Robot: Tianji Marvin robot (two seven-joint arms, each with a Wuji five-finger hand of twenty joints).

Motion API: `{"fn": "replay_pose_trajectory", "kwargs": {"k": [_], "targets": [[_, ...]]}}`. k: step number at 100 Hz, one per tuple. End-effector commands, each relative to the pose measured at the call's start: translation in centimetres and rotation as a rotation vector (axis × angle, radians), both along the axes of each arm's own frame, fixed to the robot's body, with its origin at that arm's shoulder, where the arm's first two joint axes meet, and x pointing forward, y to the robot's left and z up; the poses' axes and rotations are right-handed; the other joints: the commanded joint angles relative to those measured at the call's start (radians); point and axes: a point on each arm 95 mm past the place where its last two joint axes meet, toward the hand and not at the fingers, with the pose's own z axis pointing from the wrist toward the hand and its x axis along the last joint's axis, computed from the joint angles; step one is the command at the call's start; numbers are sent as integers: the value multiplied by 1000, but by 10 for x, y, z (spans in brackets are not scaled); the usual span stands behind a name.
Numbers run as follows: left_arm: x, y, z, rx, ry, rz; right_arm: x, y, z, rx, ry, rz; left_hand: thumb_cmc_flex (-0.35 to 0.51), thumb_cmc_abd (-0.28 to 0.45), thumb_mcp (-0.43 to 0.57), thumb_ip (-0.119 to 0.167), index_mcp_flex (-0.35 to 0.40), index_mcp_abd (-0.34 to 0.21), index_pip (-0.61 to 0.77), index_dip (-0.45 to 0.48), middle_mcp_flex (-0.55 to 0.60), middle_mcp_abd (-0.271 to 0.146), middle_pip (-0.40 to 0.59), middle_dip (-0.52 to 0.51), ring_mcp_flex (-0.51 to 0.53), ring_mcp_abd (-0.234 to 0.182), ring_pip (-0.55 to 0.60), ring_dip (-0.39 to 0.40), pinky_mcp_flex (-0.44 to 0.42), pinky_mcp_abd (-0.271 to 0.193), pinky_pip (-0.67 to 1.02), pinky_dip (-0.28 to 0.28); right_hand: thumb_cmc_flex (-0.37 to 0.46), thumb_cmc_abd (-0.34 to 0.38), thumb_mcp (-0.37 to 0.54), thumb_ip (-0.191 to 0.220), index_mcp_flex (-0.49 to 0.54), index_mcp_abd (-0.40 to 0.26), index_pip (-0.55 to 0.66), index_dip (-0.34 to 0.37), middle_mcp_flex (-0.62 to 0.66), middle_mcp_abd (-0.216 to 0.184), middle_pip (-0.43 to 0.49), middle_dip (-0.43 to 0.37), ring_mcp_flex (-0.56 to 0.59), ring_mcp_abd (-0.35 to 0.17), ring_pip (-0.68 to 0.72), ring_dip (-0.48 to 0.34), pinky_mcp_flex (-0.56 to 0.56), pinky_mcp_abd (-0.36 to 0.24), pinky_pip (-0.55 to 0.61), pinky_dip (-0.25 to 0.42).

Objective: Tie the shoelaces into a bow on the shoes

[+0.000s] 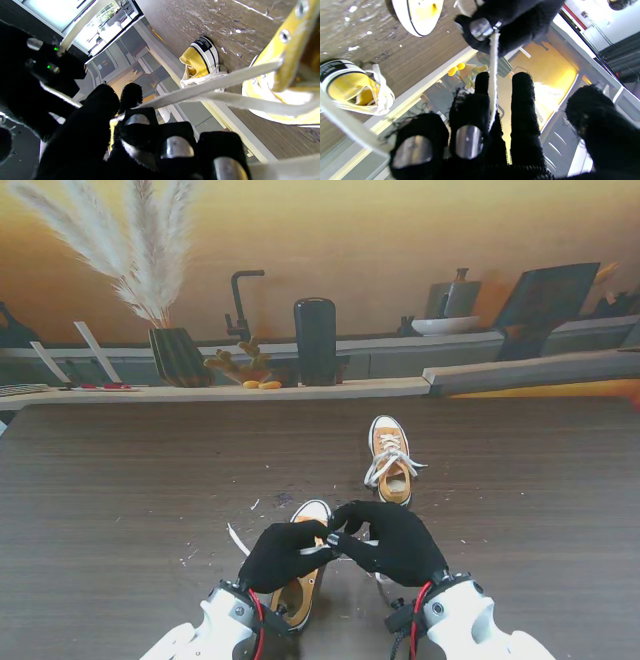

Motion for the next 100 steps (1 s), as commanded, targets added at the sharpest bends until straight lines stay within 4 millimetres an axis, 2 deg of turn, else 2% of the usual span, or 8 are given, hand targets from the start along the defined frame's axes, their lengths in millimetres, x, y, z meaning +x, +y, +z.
{"fn": "replay_pose_trajectory", "kwargs": {"k": [1,20,35,45,57,70,83,100], "targets": [[-1,-1,4,-2,-3,-5,-2,-1,-3,-31,29,16,20,21,-22,-21,11,-86,7,30,51,3,37,-12,34,-40,57,2,24,-75,258,-10,-40,19,-35,24,-26,-25,-18,-21,-14,10,-14,-12,16,5,-4,41,16,8,134,-10],[-2,1,5,-14,-6,10,0,-3,-6,-97,74,34,21,28,-22,-26,11,-83,5,35,50,4,36,-12,34,-39,56,1,24,-70,258,-15,-45,26,-50,26,-35,2,-31,-34,49,22,-14,-18,16,0,15,41,18,7,148,-7],[-1,1,5,-22,-4,17,0,-6,-6,-147,115,70,23,29,-22,-29,10,-84,3,37,50,6,35,-11,34,-36,54,1,23,-66,258,-19,-49,32,-60,29,-43,24,-53,-57,134,15,52,17,18,-25,58,41,18,13,159,2],[-1,1,6,-23,1,20,1,-7,-7,-151,124,85,25,29,-23,-30,8,-83,1,37,49,7,34,-11,34,-34,53,1,22,-63,258,-21,-49,32,-61,30,-57,-8,-65,-68,146,4,79,42,21,-46,70,41,19,10,159,5],[-1,1,6,-19,3,19,0,-8,-8,-118,140,126,25,32,-25,-32,7,-83,0,38,48,9,33,-11,34,-32,52,0,22,-61,258,-23,-42,26,-60,28,-53,-118,-70,-86,165,-9,122,92,24,-92,99,41,20,-5,162,11],[-1,2,6,-11,8,17,-3,-9,-8,-111,149,163,28,33,-26,-33,6,-81,-1,38,48,9,33,-11,34,-31,51,0,22,-59,258,-25,-35,19,-62,26,9,-175,-46,-87,183,-15,137,112,26,-106,107,41,21,-8,163,13],[-2,2,6,-12,7,21,-5,-10,-9,-141,152,197,29,34,-28,-34,7,-80,-1,39,48,10,33,-11,34,-30,51,0,22,-58,258,-27,-15,9,-79,-37,102,-183,31,-172,204,-19,147,152,28,-119,118,41,22,-15,166,21],[-3,3,7,-15,4,25,-6,-12,-12,-244,161,240,31,37,-28,-34,6,-79,-2,39,48,10,32,-10,34,-28,50,0,21,-54,258,-30,-36,21,-50,-3,172,-136,31,-185,197,-17,147,169,24,-98,99,41,16,16,143,15]]}}
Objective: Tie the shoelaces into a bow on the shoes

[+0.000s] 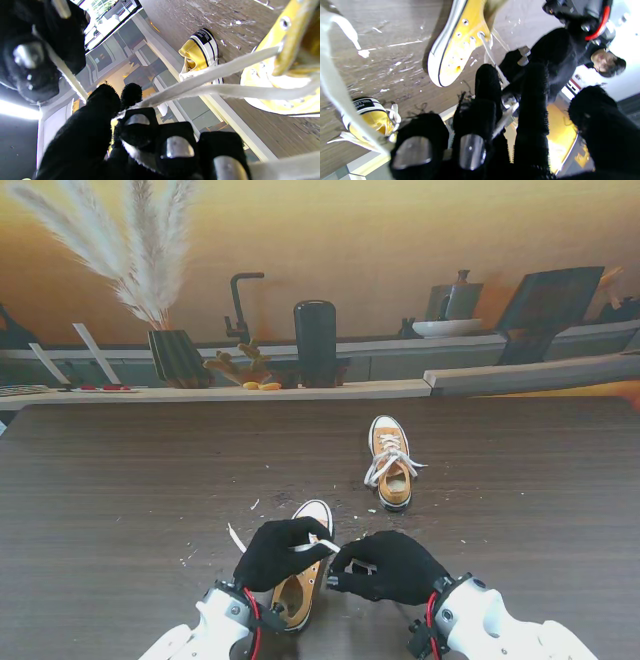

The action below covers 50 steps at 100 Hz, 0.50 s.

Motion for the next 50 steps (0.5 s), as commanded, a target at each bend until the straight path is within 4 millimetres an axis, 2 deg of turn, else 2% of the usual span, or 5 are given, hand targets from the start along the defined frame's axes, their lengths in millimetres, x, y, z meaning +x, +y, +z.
{"fn": "replay_pose_trajectory", "kwargs": {"k": [1,20,34,45,50], "targets": [[-2,-1,2,2,1,-9,-1,-1,-2,-47,-7,14,22,37,-29,-24,5,-79,-1,16,48,10,32,-10,34,-31,50,0,21,-54,257,-6,-39,10,-5,13,42,11,-8,-16,25,-2,29,18,20,-29,13,41,16,18,137,4],[-3,0,2,6,2,-10,0,-1,-6,-175,-28,41,23,39,-32,-25,6,-76,-1,17,47,12,32,-10,34,-31,50,0,21,-53,257,-7,-58,22,16,41,13,56,-79,18,-50,-1,17,29,14,35,-69,41,1,80,53,-32],[-3,0,2,7,1,-10,1,1,-9,-256,-59,31,23,40,-33,-25,5,-78,-1,17,47,12,31,-10,34,-31,49,0,21,-53,257,-8,-60,41,3,45,-90,89,-152,1,-146,-3,3,26,5,123,-200,7,-25,144,-58,-90],[-4,0,2,7,2,-13,3,4,-12,-298,-90,3,23,40,-34,-25,5,-77,-1,17,47,12,31,-10,34,-31,49,0,21,-53,257,-8,-63,54,-18,49,-227,121,-200,-20,-259,-6,-16,17,-86,141,-276,16,-147,152,-137,-100],[-4,0,1,7,3,-14,3,5,-14,-306,-104,-13,24,40,-34,-25,5,-77,-2,16,47,12,31,-10,34,-30,49,0,21,-53,257,-8,-59,56,-25,51,-297,120,-208,-44,-315,-5,-32,-7,-140,158,-336,37,-227,156,-201,-61]]}}
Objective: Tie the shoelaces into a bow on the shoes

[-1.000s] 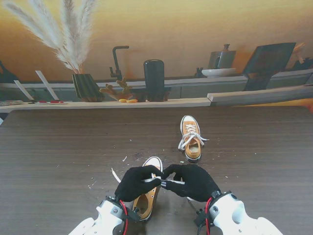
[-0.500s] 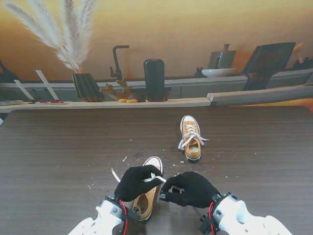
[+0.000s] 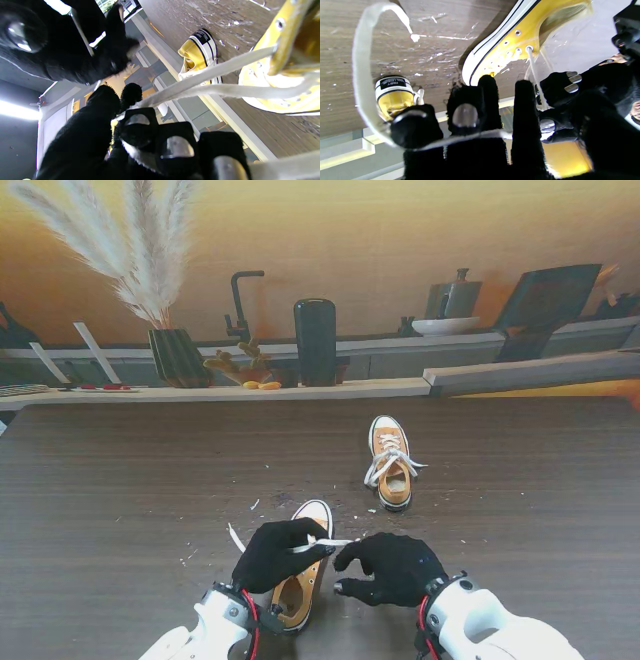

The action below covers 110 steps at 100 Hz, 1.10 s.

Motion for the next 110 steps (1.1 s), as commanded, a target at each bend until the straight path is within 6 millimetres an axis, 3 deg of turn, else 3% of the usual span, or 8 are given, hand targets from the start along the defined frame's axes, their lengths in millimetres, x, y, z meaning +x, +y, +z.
{"fn": "replay_pose_trajectory", "kwargs": {"k": [1,15,35,56,71,89,101,110], "targets": [[-2,-2,1,3,3,-16,0,1,-6,-13,2,-8,21,29,-26,-25,5,-77,-2,16,47,12,31,-10,34,-30,49,0,21,-53,257,-7,-46,19,-18,40,-85,6,-23,-37,-75,-6,-17,-20,-53,24,-53,38,-74,32,-48,32],[-3,-1,1,2,6,-17,1,4,-10,-23,-48,-50,23,29,-26,-24,5,-75,-2,16,46,12,31,-9,34,-29,48,0,21,-53,257,-8,-43,33,-37,42,-256,-21,-13,-70,-216,-13,-78,-80,-185,86,-280,1,-295,29,-226,85],[-4,0,1,5,10,-18,1,7,-17,16,-90,-99,23,28,-27,-24,6,-76,-3,14,46,13,30,-9,34,-29,48,0,21,-52,257,-9,-37,44,-61,44,-411,-10,-16,-87,-367,-16,-213,-206,-342,270,-827,-274,-612,12,-605,11],[-5,1,1,8,14,-18,-1,9,-23,87,-141,-136,23,28,-27,-23,7,-75,-3,13,46,14,30,-9,34,-27,47,0,21,-51,257,-9,-40,26,-39,38,-481,-59,1,-117,-518,-34,-378,-283,-637,372,-1058,-1033,-857,-26,-915,-141],[-5,2,1,12,15,-17,-3,10,-26,118,-171,-159,23,26,-28,-23,6,-78,-3,12,46,15,30,-9,34,-26,47,0,21,-49,257,-10,-48,11,-26,35,-571,-161,13,-144,-601,-43,-476,-329,-764,383,-1127,-1226,-919,-42,-970,-198],[-5,5,1,26,16,-15,-5,12,-31,163,-210,-211,-30,-1,-35,7,-22,-83,-82,-92,36,20,16,-8,34,-25,47,1,21,-49,257,-13,-47,-1,-11,32,-583,-190,-96,-213,-554,-33,-421,-301,-655,379,-1044,-1161,-861,-28,-898,-181],[-6,11,3,32,14,-1,-8,11,-33,162,-218,-239,-105,1,-34,29,-63,-42,-225,-197,29,19,9,0,34,-25,47,1,23,-69,257,-14,-54,-4,-9,32,-581,-192,-108,-159,-533,-7,-148,-189,-491,332,-918,-794,-758,-6,-763,-103],[-6,16,5,37,7,15,-10,10,-33,149,-220,-258,-157,14,-20,33,-79,-23,-298,-215,24,19,4,5,34,-26,45,0,23,-79,257,-12,-49,-6,-20,32,-580,-228,-74,-161,-515,-8,88,-21,-346,278,-815,-397,-625,5,-598,12]]}}
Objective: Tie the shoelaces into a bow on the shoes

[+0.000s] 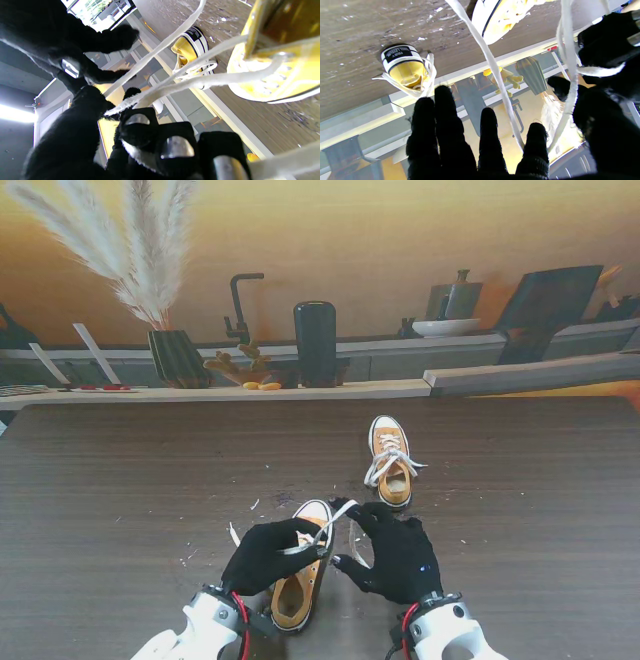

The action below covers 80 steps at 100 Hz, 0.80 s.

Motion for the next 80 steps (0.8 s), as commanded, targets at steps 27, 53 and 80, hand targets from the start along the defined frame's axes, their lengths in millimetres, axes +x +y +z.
{"fn": "replay_pose_trajectory", "kwargs": {"k": [27,53,80], "targets": [[-7,15,9,39,-7,23,-3,-3,-1,71,29,-14,-99,16,-37,8,-74,20,-133,-53,-38,28,-80,5,34,-66,28,2,27,-136,257,-6,-6,-27,16,8,-50,-35,181,-41,495,-44,332,343,463,-57,339,436,417,79,463,174],[-9,23,12,69,-32,80,-2,-2,-6,234,45,12,-108,66,-70,35,-75,34,-136,-55,-85,85,-223,-47,35,-128,29,8,32,-186,257,28,-9,-32,52,1,-56,187,209,-72,521,-43,33,115,301,-17,189,385,277,90,274,76],[-8,36,23,100,-68,130,0,2,-16,495,122,25,-100,93,-59,48,-41,34,-114,-45,-66,97,-232,-58,35,-113,28,7,30,-165,257,25,10,-53,92,-11,-12,133,274,-36,359,-8,-175,-86,96,42,-64,-194,44,-7,-16,-107]]}}
